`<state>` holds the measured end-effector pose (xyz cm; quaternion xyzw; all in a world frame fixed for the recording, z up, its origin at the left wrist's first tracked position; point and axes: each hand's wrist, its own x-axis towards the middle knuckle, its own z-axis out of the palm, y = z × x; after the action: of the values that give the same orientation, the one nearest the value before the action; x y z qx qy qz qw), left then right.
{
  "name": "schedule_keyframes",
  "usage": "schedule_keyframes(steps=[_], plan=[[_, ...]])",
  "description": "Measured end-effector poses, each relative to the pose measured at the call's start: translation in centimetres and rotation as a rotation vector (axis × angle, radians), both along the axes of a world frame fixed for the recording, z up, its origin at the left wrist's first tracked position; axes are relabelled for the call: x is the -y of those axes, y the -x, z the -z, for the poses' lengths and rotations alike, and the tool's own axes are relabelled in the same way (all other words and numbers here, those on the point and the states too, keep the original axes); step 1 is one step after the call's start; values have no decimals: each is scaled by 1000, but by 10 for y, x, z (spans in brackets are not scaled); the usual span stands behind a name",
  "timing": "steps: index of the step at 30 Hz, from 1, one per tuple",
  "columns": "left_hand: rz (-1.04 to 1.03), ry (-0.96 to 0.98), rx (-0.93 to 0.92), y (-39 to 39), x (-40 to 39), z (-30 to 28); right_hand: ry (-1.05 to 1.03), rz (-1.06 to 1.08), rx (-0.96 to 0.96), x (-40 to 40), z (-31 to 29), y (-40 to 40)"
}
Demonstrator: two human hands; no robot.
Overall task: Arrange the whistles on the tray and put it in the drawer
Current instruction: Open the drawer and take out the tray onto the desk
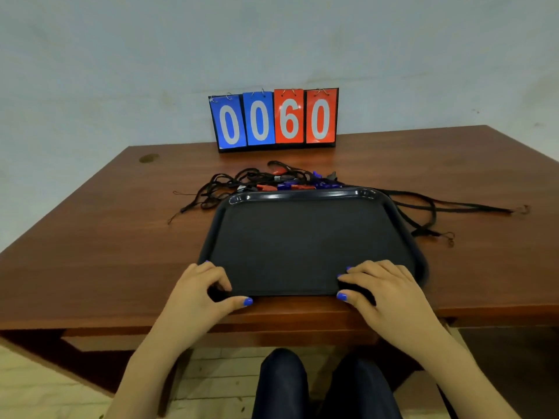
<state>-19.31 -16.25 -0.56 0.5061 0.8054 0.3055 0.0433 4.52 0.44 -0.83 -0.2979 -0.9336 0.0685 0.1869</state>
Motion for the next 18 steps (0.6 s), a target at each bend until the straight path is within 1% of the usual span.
schedule_keyframes(steps=[3, 6, 15, 18], plan=[[-10, 41, 27, 6, -16, -7, 55, -38, 10, -19, -3, 12], [-25, 58, 42, 14, -29, -10, 116, -48, 70, -36, -4, 22], [-41, 80, 104, 37, -67, -14, 171, -24, 58, -73, -9, 48], [-37, 100, 143, 41, -80, -17, 159, 6, 40, -80, -10, 53]])
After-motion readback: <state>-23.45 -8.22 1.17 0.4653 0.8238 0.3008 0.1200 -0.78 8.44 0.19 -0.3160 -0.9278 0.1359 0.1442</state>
